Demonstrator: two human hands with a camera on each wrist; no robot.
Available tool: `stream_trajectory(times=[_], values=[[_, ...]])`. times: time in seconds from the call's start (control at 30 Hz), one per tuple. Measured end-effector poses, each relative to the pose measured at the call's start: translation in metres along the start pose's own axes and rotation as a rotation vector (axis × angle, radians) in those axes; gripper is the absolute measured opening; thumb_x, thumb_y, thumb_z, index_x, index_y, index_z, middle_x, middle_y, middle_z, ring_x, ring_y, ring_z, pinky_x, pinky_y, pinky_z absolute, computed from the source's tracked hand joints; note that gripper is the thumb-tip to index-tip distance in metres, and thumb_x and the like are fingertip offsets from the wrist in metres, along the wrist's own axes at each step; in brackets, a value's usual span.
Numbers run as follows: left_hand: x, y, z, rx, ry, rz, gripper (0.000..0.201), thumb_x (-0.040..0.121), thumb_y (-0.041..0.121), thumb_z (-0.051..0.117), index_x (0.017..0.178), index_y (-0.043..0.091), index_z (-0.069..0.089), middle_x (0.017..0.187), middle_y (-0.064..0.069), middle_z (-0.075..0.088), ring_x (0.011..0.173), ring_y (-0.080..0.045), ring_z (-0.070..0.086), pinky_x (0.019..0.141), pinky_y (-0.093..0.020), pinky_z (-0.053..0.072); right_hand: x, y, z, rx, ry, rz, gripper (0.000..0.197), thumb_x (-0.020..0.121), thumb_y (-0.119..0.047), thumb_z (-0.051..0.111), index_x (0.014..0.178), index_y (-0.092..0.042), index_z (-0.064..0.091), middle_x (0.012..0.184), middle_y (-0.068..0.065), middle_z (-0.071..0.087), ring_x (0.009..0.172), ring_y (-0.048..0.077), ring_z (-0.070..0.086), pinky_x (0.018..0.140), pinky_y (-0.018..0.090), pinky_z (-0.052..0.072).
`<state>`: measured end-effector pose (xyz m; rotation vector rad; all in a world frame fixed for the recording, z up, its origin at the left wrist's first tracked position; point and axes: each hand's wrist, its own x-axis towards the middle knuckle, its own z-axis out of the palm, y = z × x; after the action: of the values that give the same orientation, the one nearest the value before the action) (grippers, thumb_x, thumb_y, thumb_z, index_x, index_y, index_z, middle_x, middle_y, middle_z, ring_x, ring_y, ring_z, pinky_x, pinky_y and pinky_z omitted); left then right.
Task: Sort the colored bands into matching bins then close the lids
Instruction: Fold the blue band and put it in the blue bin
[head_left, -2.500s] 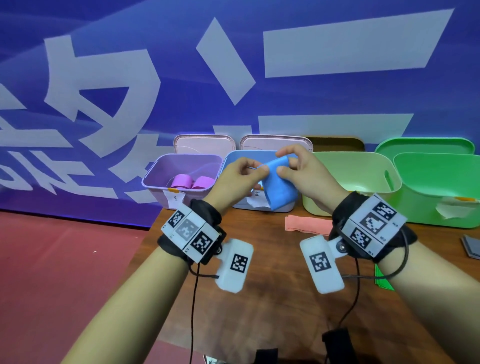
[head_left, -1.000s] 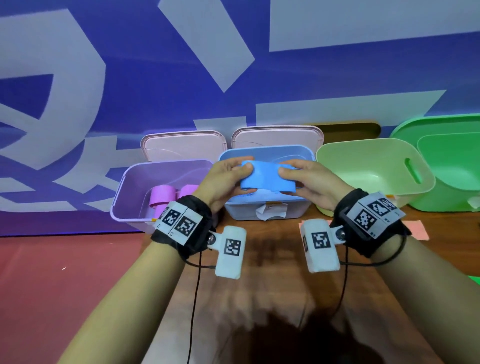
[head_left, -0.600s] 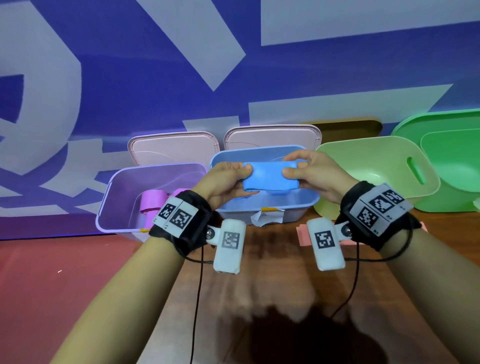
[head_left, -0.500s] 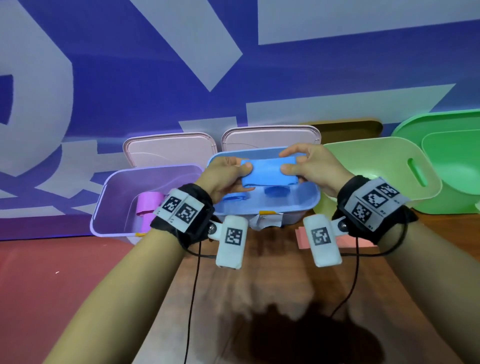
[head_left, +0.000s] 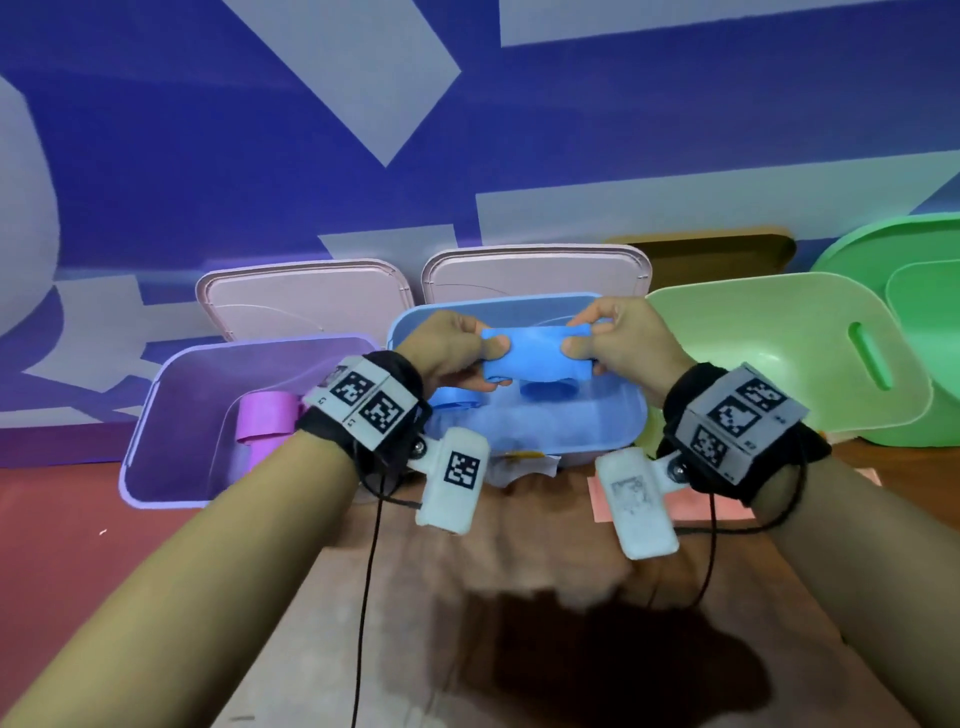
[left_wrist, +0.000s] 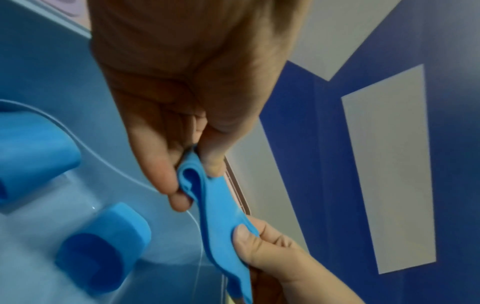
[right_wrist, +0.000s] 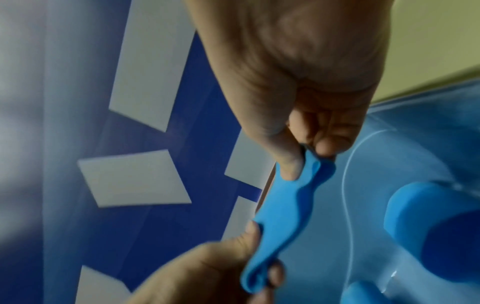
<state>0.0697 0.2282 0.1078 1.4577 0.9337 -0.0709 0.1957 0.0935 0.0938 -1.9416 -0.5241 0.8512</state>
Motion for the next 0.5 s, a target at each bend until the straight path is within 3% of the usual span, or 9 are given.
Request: stream_trajectory(times=[0.07, 0.13, 0.23, 0.33, 0.43, 0.5], values=[[0.007, 0.000, -0.003, -0.020, -0.058, -0.033, 0.018, 0.094, 0.009, 0.054, 0.077, 0.008, 0.049, 0.078, -0.014, 0.052, 0.055, -0.013, 0.064, 0.049, -0.018, 0.055, 0.003, -0.004, -0.001, 0.102, -0.063, 0.069, 0.023, 0.081, 0.000, 0.067, 0.072, -0.018, 0.055, 0.071, 0.006, 0.055, 0.048, 0.005, 0.053, 0.048, 0.017, 0.047], [0.014, 0.001, -0.002, -0.021, -0.082, -0.083, 0.017, 0.094, 0.010, 0.052, 0.078, 0.010, 0.048, 0.081, -0.012, 0.048, 0.066, -0.017, 0.055, 0.049, -0.019, 0.055, 0.007, -0.008, -0.002, 0.105, -0.121, 0.140, 0.020, 0.083, -0.002, 0.064, 0.076, -0.018, 0.055, 0.078, 0.006, 0.056, 0.063, 0.014, 0.054, 0.061, 0.024, 0.047], [0.027, -0.002, 0.002, 0.068, -0.118, -0.214, 0.016, 0.095, 0.012, 0.052, 0.079, 0.011, 0.048, 0.079, -0.007, 0.049, 0.066, -0.016, 0.051, 0.051, -0.023, 0.055, 0.011, -0.007, -0.001, -0.148, -0.152, 0.200, 0.017, 0.082, -0.002, 0.061, 0.081, -0.018, 0.054, 0.067, 0.002, 0.052, 0.057, 0.012, 0.048, 0.056, 0.025, 0.042], [0.038, -0.009, 0.000, 0.337, -0.180, -0.342, 0.015, 0.091, 0.024, 0.060, 0.082, 0.016, 0.051, 0.080, -0.001, 0.051, 0.068, -0.013, 0.052, 0.058, -0.029, 0.049, 0.013, 0.002, 0.008, -0.312, -0.216, 0.259, 0.015, 0.079, 0.005, 0.058, 0.088, -0.007, 0.052, 0.059, 0.007, 0.046, 0.050, 0.019, 0.046, 0.056, 0.031, 0.045], [0.051, -0.016, -0.004, 0.499, -0.229, -0.447, 0.021, 0.086, 0.029, 0.066, 0.078, 0.015, 0.053, 0.071, 0.004, 0.057, 0.064, -0.012, 0.051, 0.066, -0.028, 0.044, 0.015, 0.012, 0.020, -0.494, -0.212, 0.298, 0.019, 0.076, 0.001, 0.059, 0.066, -0.007, 0.046, 0.044, 0.005, 0.043, 0.039, 0.018, 0.044, 0.047, 0.024, 0.038], [0.061, -0.021, -0.002, 0.553, -0.278, -0.511, 0.022, 0.085, 0.029, 0.068, 0.077, 0.013, 0.055, 0.066, 0.004, 0.061, 0.063, -0.012, 0.053, 0.077, -0.029, 0.046, 0.017, 0.014, 0.025, -0.580, -0.206, 0.304, 0.031, 0.077, -0.002, 0.060, 0.057, -0.009, 0.037, 0.047, 0.005, 0.041, 0.050, 0.022, 0.043, 0.043, 0.023, 0.032]])
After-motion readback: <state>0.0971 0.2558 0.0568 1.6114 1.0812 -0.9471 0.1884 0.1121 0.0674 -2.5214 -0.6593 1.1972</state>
